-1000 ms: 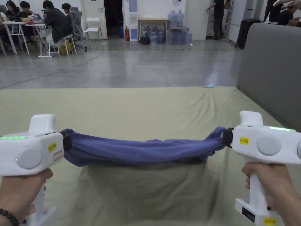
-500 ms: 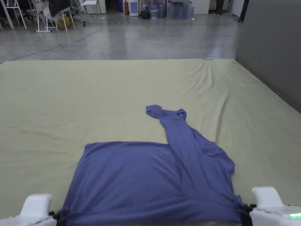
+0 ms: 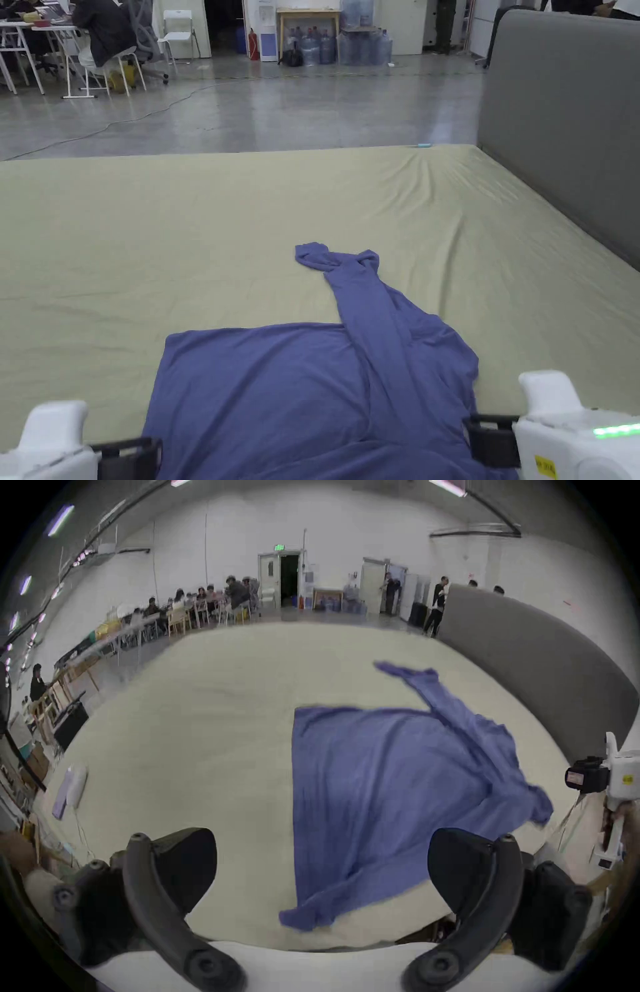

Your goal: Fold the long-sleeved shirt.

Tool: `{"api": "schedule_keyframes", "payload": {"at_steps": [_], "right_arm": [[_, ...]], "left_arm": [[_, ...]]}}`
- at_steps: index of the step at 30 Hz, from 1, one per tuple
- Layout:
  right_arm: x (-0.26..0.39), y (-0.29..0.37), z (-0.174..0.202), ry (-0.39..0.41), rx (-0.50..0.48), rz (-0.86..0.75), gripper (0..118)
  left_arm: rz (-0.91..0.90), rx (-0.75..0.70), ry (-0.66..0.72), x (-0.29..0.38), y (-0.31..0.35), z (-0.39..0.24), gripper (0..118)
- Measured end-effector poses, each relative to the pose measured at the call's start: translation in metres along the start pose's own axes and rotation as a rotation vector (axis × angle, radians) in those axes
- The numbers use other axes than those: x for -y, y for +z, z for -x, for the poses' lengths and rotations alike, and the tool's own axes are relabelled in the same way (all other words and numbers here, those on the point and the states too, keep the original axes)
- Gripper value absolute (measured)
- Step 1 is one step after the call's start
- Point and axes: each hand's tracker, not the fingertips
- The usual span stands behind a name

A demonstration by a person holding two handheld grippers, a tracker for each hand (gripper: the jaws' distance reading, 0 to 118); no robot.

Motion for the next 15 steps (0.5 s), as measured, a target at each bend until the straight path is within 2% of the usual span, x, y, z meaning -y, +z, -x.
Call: {"api": "schedule_keyframes", "payload": {"at_steps": [1,2,3,4,5,6,8,10,15], "right_arm": [[-0.009,0.002,0.000,-0.008,0.007,-0.006,100],[-0.016,0.003,-0.001,-0.012,0.006,-0.013,98],[-0.020,0.003,-0.001,-0.015,-0.003,-0.024,92],[-0.025,0.002,-0.001,-0.024,-0.010,-0.045,66],[-0.027,-0.001,-0.001,-0.025,-0.010,-0.053,29],[-0.028,-0.006,0.001,-0.026,-0.003,-0.060,0],[-0.032,-0.018,0.000,-0.037,0.026,-0.037,0],[-0.032,-0.024,0.000,-0.027,-0.019,0.014,0],[-0.030,-0.034,-0.005,-0.032,-0.031,0.023,0]], "left_arm": [[-0.020,-0.001,-0.003,-0.011,0.003,-0.004,113],[-0.049,-0.006,-0.001,-0.020,0.005,-0.007,104],[-0.068,-0.004,-0.004,-0.027,0.006,-0.010,84],[-0.086,0.004,-0.013,-0.030,0.003,-0.014,40],[-0.091,0.008,-0.018,-0.034,-0.001,-0.016,5],[-0.088,0.008,-0.016,-0.037,-0.005,-0.018,0],[-0.085,0.004,-0.001,-0.035,-0.018,-0.024,0],[-0.044,0.034,0.010,-0.036,-0.029,-0.027,0],[-0.030,0.036,-0.014,-0.043,-0.050,-0.035,0]]}}
